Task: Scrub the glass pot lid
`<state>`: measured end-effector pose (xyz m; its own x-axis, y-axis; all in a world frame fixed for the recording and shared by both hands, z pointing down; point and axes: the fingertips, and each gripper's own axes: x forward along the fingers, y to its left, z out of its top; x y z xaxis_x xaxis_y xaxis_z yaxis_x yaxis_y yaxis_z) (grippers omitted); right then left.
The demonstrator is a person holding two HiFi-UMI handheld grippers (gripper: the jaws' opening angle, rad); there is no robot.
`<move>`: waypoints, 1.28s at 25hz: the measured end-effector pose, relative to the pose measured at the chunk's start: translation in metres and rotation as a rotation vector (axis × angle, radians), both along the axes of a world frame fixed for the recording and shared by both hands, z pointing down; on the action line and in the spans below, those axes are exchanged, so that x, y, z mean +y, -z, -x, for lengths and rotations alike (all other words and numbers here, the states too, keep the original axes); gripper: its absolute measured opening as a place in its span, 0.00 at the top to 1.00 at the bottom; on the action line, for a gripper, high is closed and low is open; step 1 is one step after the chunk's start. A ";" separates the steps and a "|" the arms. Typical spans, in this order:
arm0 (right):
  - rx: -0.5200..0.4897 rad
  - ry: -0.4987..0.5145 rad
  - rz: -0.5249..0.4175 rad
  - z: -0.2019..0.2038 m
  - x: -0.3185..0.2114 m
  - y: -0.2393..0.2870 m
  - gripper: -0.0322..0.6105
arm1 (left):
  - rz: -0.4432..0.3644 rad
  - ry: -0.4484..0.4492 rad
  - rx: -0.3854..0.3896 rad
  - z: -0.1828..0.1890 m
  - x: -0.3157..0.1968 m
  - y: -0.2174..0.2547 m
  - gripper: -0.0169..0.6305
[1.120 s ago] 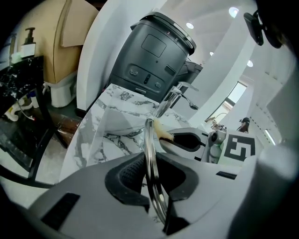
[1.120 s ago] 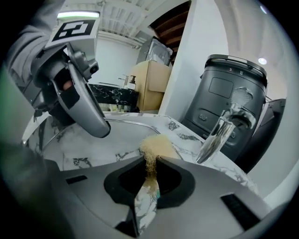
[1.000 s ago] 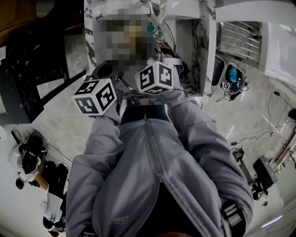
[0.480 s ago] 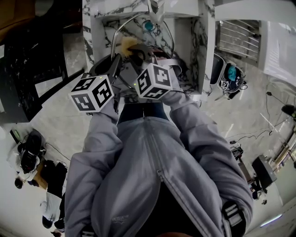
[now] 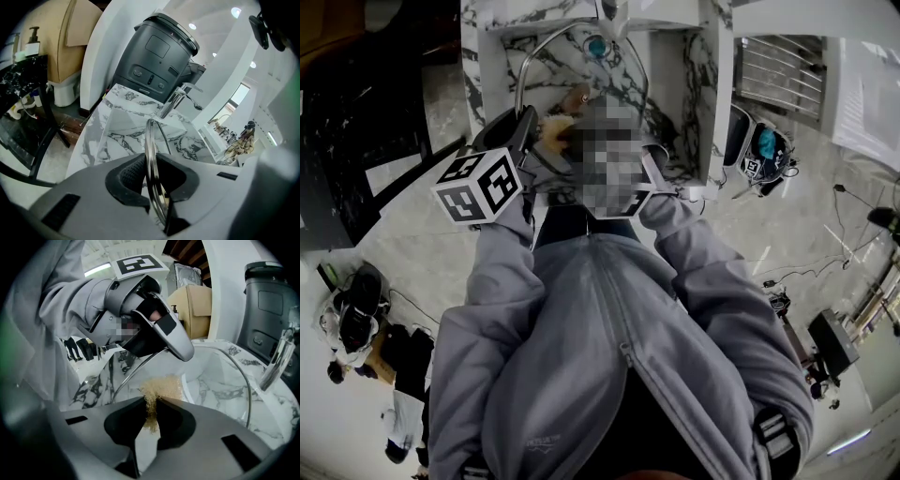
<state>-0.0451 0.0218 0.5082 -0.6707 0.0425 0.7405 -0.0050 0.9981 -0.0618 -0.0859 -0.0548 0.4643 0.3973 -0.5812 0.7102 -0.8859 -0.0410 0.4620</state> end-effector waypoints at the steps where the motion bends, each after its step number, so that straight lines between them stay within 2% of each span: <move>1: 0.001 0.014 0.037 0.000 0.005 -0.001 0.86 | 0.002 0.002 -0.001 0.001 0.001 -0.001 0.87; 4: 0.009 0.069 0.160 -0.003 0.021 -0.003 0.86 | 0.003 0.004 -0.009 0.003 0.003 -0.002 0.87; 9: 0.036 0.174 0.279 -0.008 0.042 -0.003 0.86 | 0.002 0.006 -0.011 0.005 0.005 -0.002 0.87; 13: 0.022 0.198 0.355 -0.013 0.047 0.004 0.86 | 0.001 0.004 -0.014 0.007 0.005 -0.003 0.87; 16: -0.015 0.179 0.368 -0.017 0.037 0.018 0.86 | 0.001 0.003 -0.012 0.007 0.005 -0.003 0.87; 19: -0.068 0.076 0.319 -0.022 0.007 0.032 0.86 | -0.001 0.004 -0.009 0.007 0.005 -0.002 0.87; 25: -0.110 -0.163 0.125 -0.043 -0.073 0.046 0.86 | -0.003 0.004 -0.004 0.005 0.004 -0.001 0.87; 29: -0.087 -0.281 -0.045 -0.058 -0.121 0.043 0.86 | 0.001 0.004 -0.005 0.006 0.003 -0.002 0.87; 32: -0.046 -0.328 -0.164 -0.065 -0.147 0.035 0.86 | 0.003 0.004 -0.007 0.006 0.002 -0.003 0.87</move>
